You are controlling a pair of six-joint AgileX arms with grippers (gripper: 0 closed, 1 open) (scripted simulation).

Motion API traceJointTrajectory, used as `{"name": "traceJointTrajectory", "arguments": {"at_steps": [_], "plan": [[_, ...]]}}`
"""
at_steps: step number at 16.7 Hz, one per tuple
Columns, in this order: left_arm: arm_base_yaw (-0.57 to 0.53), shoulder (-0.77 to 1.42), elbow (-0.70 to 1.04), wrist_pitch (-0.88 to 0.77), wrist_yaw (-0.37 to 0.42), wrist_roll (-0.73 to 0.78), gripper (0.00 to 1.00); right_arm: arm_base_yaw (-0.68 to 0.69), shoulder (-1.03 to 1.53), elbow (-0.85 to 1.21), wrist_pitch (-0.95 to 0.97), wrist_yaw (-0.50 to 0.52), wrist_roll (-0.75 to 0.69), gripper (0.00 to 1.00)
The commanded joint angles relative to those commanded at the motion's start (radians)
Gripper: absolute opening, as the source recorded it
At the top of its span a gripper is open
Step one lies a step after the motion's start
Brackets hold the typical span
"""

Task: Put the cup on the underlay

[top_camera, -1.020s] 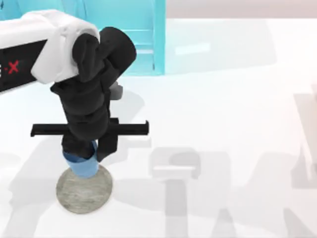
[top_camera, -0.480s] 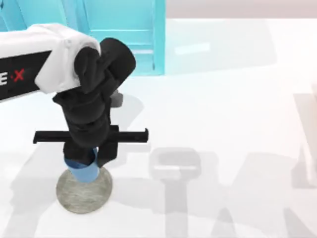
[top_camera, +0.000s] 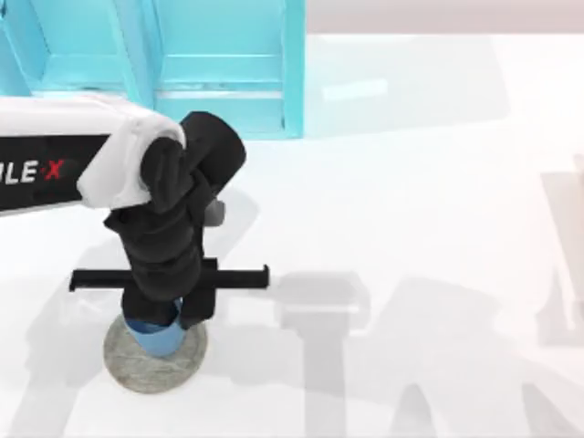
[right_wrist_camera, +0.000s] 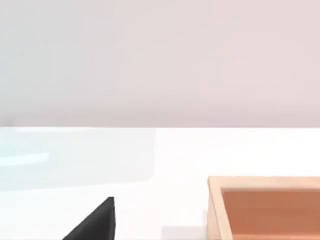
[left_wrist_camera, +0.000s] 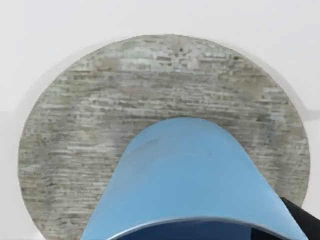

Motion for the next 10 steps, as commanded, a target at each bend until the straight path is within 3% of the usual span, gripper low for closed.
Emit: {"name": "traceJointTrajectory", "arguments": {"at_steps": [1,10], "plan": [[0.0,0.0,0.0,0.0,0.0,0.0,0.0,0.0,0.0,0.0,0.0,0.0,0.0,1.0],[0.0,0.0,0.0,0.0,0.0,0.0,0.68,0.0,0.0,0.0,0.0,0.0,0.0,1.0]]}}
